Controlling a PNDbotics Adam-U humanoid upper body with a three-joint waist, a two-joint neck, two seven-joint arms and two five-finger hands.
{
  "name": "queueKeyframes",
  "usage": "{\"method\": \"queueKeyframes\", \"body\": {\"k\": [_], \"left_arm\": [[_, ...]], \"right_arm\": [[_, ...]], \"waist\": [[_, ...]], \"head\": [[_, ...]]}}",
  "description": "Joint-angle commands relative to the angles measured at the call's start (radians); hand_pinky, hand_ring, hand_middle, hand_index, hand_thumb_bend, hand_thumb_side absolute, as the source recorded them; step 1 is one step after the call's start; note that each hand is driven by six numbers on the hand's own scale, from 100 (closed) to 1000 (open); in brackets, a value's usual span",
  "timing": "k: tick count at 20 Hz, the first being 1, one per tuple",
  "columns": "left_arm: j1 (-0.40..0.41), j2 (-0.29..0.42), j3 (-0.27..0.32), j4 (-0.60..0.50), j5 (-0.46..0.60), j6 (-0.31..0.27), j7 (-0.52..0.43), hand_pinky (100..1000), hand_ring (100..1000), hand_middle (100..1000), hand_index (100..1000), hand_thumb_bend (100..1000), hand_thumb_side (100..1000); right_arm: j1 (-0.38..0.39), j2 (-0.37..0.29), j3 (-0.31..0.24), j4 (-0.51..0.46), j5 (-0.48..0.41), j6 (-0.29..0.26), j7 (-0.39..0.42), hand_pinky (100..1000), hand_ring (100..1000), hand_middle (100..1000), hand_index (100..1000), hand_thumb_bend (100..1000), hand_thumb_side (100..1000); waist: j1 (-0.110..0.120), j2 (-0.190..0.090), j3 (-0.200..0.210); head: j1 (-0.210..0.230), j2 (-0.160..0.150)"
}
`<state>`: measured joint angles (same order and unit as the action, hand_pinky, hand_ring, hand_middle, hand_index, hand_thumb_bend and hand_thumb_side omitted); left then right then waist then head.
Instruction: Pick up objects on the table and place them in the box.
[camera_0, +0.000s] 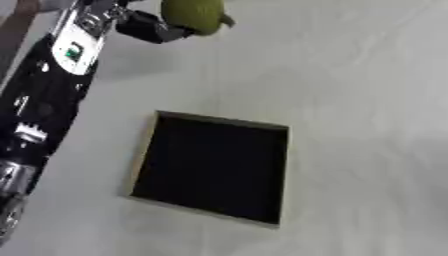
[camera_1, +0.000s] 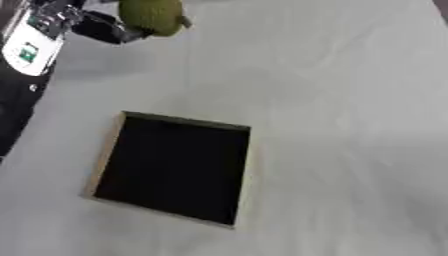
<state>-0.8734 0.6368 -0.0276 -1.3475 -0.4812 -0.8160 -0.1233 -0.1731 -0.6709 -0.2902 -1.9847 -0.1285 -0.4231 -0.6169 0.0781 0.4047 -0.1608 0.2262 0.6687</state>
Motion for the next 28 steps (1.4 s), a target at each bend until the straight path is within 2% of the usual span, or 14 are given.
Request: {"method": "queueKeyframes", "body": {"k": [1, 4, 7, 8, 9, 12, 13, 18, 23, 28], "left_arm": [[0.002, -0.006, -0.010, -0.083, 0.013, 0.008, -0.004, 539, 350, 501, 511, 514, 100], [0.020, -0.027, -0.031, -0.143, 0.015, 0.010, -0.006, 539, 356, 502, 515, 531, 100], [0.036, -0.043, -0.051, -0.191, 0.020, 0.019, -0.019, 531, 353, 503, 515, 508, 100], [0.039, -0.047, -0.059, -0.202, 0.024, 0.021, -0.025, 530, 351, 504, 516, 618, 100], [0.044, -0.052, -0.068, -0.209, 0.027, 0.022, -0.035, 531, 350, 506, 516, 466, 100], [0.056, -0.071, -0.095, -0.220, 0.034, 0.017, -0.071, 533, 350, 509, 517, 430, 100], [0.059, -0.080, -0.100, -0.221, 0.037, 0.016, -0.083, 532, 348, 510, 517, 390, 100], [0.080, -0.119, -0.118, -0.225, 0.063, 0.028, -0.138, 531, 341, 512, 515, 303, 100], [0.125, -0.168, -0.127, -0.229, 0.073, 0.041, -0.205, 528, 329, 518, 514, 126, 100], [0.161, -0.187, -0.135, -0.258, 0.118, 0.069, -0.263, 522, 315, 518, 513, 100, 100]], "right_arm": [[0.006, -0.013, -0.017, -0.015, 0.010, 0.006, -0.008, 821, 801, 692, 785, 100, 315], [0.014, -0.004, -0.019, -0.015, 0.013, 0.013, -0.012, 822, 801, 691, 785, 100, 320], [0.021, 0.004, -0.019, -0.015, 0.015, 0.017, -0.013, 822, 802, 691, 785, 100, 321], [0.023, 0.005, -0.019, -0.015, 0.016, 0.018, -0.013, 822, 802, 691, 785, 100, 309], [0.025, 0.007, -0.019, -0.015, 0.016, 0.019, -0.013, 822, 807, 691, 785, 100, 324], [0.031, 0.011, -0.018, -0.015, 0.017, 0.023, -0.012, 822, 810, 691, 785, 100, 328], [0.033, 0.013, -0.018, -0.015, 0.017, 0.025, -0.012, 822, 811, 691, 785, 100, 331], [0.041, 0.015, -0.018, -0.015, 0.018, 0.031, -0.011, 822, 813, 691, 785, 100, 335], [0.052, 0.017, -0.021, -0.015, 0.022, 0.040, -0.013, 822, 815, 692, 785, 100, 344], [0.054, 0.017, -0.019, -0.015, 0.022, 0.049, -0.012, 822, 815, 692, 785, 100, 347]], "waist": [[-0.011, -0.031, 0.014], [-0.020, -0.037, 0.036], [-0.027, -0.042, 0.050], [-0.029, -0.044, 0.052], [-0.030, -0.045, 0.055], [-0.030, -0.050, 0.062], [-0.030, -0.051, 0.064], [-0.027, -0.059, 0.071], [-0.020, -0.064, 0.084], [-0.020, -0.070, 0.096]], "head": [[-0.063, 0.013], [-0.114, 0.016], [-0.137, 0.015], [-0.138, 0.016], [-0.136, 0.018], [-0.132, 0.023], [-0.132, 0.026], [-0.126, 0.037], [-0.131, 0.056], [-0.141, 0.066]]}}
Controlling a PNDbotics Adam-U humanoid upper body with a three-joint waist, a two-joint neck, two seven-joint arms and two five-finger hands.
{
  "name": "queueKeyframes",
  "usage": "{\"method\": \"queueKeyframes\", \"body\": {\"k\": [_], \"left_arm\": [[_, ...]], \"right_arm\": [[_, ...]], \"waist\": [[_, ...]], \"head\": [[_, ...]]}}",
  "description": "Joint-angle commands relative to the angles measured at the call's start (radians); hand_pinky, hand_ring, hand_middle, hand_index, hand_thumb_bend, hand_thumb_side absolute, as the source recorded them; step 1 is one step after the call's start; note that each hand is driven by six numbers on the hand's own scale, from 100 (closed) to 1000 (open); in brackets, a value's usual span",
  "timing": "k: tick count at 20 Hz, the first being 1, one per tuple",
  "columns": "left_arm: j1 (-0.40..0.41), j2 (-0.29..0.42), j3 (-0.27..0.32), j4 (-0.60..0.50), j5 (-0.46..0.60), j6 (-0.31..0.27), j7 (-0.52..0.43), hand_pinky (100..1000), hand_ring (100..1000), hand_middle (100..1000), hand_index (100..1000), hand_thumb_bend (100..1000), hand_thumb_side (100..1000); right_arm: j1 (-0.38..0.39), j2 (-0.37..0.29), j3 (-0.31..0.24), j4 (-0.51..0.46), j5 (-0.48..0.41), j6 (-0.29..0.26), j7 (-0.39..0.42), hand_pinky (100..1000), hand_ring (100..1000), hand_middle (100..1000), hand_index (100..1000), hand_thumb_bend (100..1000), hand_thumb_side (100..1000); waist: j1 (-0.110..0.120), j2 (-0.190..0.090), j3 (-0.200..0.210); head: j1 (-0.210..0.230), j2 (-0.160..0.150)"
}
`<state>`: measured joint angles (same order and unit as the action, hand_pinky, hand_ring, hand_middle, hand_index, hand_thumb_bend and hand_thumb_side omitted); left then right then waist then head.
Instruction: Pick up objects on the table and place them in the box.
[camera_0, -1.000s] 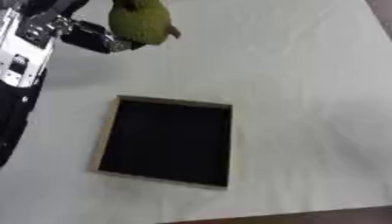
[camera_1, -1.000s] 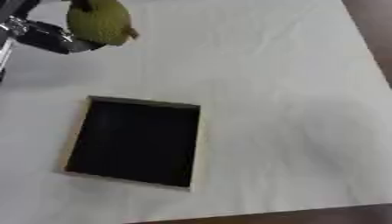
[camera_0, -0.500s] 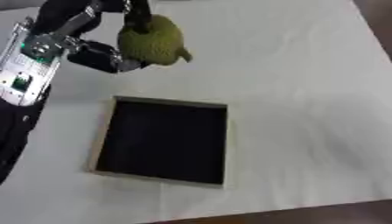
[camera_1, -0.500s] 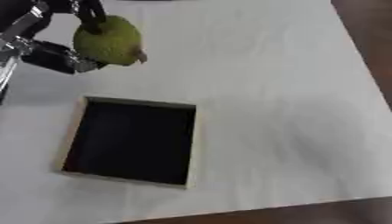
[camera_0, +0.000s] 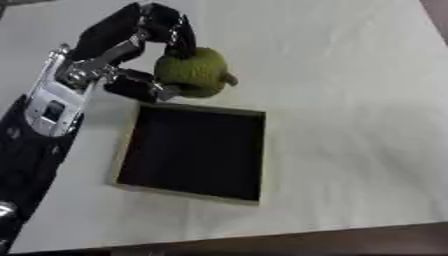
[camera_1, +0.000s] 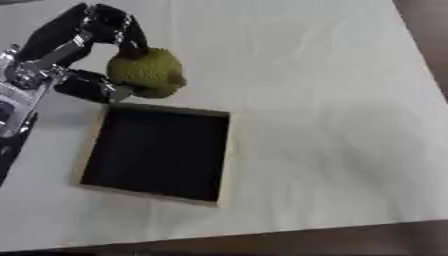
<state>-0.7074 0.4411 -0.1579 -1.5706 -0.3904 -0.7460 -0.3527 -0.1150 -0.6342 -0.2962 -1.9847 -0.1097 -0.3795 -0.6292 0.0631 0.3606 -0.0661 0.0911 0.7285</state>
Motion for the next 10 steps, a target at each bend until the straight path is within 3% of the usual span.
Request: {"method": "queueKeyframes", "body": {"k": [1, 10], "left_arm": [[0.000, 0.008, -0.008, -0.041, 0.037, 0.003, -0.044, 519, 308, 518, 512, 100, 100], [0.031, -0.002, -0.026, -0.083, 0.092, 0.062, -0.107, 510, 281, 517, 509, 100, 100]], "right_arm": [[-0.004, -0.019, -0.013, -0.015, 0.003, 0.006, 0.000, 822, 815, 692, 785, 100, 345], [0.001, -0.021, -0.014, -0.015, 0.002, 0.005, -0.001, 822, 815, 693, 785, 100, 344]], "waist": [[-0.005, -0.027, 0.003], [-0.010, -0.037, 0.009]], "head": [[-0.008, 0.008], [-0.019, 0.022]]}}
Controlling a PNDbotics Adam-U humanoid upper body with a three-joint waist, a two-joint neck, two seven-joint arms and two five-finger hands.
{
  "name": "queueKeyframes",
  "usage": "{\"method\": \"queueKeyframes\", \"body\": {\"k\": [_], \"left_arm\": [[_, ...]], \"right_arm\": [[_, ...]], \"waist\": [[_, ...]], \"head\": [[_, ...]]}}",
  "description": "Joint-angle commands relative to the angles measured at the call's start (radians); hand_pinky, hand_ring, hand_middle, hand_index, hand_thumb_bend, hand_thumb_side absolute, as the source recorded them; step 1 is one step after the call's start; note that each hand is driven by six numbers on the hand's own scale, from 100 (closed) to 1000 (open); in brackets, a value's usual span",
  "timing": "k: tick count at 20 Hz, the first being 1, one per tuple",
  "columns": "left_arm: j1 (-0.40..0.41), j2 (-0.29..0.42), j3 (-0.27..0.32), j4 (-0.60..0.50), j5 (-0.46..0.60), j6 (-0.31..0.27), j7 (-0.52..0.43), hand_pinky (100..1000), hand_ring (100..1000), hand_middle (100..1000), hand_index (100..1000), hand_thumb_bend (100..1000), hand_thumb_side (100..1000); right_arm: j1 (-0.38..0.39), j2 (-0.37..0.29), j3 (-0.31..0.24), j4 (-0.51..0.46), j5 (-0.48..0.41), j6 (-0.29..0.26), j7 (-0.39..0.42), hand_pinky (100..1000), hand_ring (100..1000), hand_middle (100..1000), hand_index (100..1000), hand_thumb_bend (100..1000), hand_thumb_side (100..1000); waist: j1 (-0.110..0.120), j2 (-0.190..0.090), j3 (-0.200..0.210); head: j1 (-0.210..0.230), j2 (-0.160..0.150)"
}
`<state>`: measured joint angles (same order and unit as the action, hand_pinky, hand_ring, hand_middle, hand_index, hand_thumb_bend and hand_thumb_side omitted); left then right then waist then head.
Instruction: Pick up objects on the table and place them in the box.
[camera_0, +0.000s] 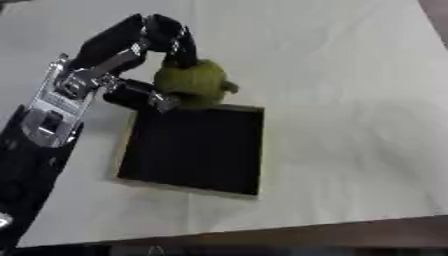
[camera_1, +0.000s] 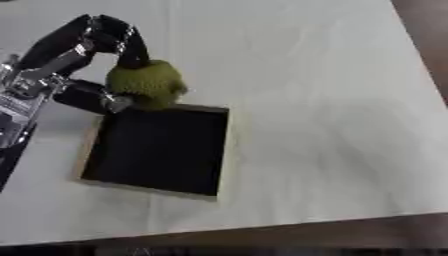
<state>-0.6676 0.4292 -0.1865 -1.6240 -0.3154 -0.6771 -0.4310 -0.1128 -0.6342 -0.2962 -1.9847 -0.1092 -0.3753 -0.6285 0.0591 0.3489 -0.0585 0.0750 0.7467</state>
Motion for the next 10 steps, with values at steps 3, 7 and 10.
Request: {"method": "queueKeyframes", "body": {"k": [3, 7, 10], "left_arm": [[0.020, 0.000, -0.022, -0.004, 0.020, 0.016, -0.053, 516, 271, 532, 512, 100, 318], [0.067, -0.013, -0.029, 0.039, 0.013, 0.046, -0.110, 521, 287, 551, 530, 100, 303], [0.096, -0.018, -0.023, 0.072, -0.025, 0.041, -0.155, 525, 305, 562, 544, 100, 267]], "right_arm": [[-0.008, -0.022, -0.013, -0.015, -0.004, 0.003, -0.004, 822, 814, 693, 785, 100, 348], [-0.010, -0.020, -0.011, -0.015, -0.011, 0.009, 0.000, 822, 815, 693, 784, 100, 353], [-0.010, -0.016, -0.012, -0.015, -0.011, 0.010, 0.001, 822, 815, 693, 785, 100, 356]], "waist": [[-0.004, -0.033, 0.005], [-0.003, -0.038, 0.006], [-0.003, -0.035, 0.005]], "head": [[-0.015, 0.016], [-0.021, 0.021], [-0.025, 0.018]]}}
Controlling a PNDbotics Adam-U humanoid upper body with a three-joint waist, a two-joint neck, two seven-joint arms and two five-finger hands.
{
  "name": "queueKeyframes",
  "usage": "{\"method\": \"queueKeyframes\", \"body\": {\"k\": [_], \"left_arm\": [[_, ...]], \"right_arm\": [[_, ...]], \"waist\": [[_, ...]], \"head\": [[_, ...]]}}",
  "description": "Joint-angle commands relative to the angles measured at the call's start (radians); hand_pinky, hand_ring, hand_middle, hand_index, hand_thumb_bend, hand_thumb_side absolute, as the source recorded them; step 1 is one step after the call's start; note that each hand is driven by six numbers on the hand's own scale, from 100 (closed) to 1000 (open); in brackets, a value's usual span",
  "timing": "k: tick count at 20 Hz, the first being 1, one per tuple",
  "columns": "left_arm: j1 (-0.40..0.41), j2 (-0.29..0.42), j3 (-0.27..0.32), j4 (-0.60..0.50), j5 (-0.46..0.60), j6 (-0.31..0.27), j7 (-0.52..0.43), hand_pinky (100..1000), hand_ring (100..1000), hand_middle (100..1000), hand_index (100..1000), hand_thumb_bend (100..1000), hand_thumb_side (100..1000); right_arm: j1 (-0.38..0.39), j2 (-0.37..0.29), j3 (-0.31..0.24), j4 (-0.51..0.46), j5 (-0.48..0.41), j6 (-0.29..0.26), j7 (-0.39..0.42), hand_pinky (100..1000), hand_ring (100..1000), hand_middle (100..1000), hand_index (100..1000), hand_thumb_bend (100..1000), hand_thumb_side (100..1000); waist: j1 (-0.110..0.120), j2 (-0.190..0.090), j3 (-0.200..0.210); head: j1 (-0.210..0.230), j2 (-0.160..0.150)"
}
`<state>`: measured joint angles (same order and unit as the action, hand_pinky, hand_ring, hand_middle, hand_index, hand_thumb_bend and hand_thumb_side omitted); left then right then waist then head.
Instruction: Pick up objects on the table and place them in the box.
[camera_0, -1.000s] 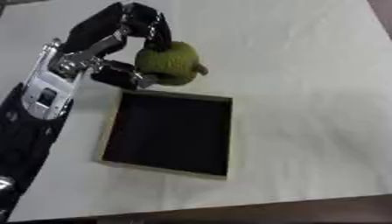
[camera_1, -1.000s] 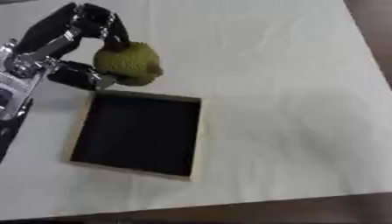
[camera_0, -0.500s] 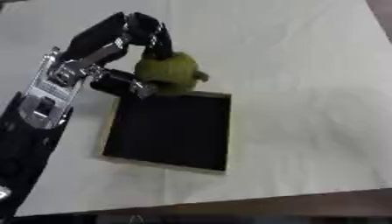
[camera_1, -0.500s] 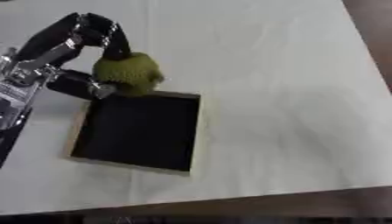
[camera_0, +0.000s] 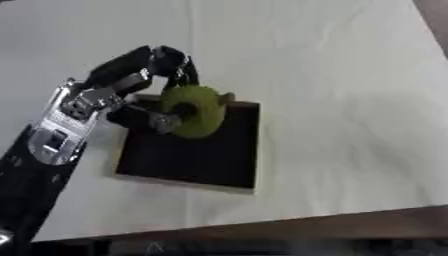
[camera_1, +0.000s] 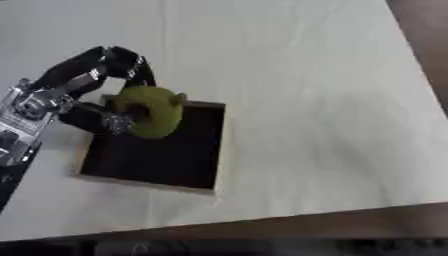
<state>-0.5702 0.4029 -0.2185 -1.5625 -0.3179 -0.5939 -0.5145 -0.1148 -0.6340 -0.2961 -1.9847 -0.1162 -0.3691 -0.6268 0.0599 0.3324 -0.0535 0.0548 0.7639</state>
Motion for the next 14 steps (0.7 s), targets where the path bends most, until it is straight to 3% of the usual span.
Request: {"method": "queueKeyframes", "body": {"k": [1, 6, 11, 14], "left_arm": [[0.005, 0.006, 0.013, 0.021, -0.038, -0.047, -0.082, 527, 310, 565, 548, 100, 261], [0.022, 0.000, 0.030, 0.070, -0.120, -0.057, -0.087, 554, 344, 585, 572, 100, 239], [0.024, -0.006, 0.031, 0.083, -0.201, -0.063, -0.044, 710, 544, 743, 764, 100, 178], [0.025, -0.002, 0.022, 0.086, -0.246, -0.080, -0.059, 834, 742, 866, 920, 100, 164]], "right_arm": [[-0.008, -0.016, -0.012, -0.015, -0.004, 0.004, 0.000, 822, 816, 693, 785, 100, 356], [-0.010, -0.012, -0.011, -0.015, -0.005, 0.006, 0.003, 822, 816, 693, 784, 100, 359], [-0.010, -0.009, -0.010, -0.015, -0.006, 0.007, 0.005, 822, 816, 692, 784, 100, 360], [-0.010, -0.008, -0.010, -0.015, -0.007, 0.008, 0.005, 822, 817, 692, 784, 100, 362]], "waist": [[-0.004, -0.018, -0.001], [-0.005, -0.013, 0.001], [-0.006, -0.013, 0.003], [-0.006, -0.013, 0.003]], "head": [[-0.006, 0.000], [-0.005, -0.004], [-0.001, -0.013], [0.002, -0.016]]}}
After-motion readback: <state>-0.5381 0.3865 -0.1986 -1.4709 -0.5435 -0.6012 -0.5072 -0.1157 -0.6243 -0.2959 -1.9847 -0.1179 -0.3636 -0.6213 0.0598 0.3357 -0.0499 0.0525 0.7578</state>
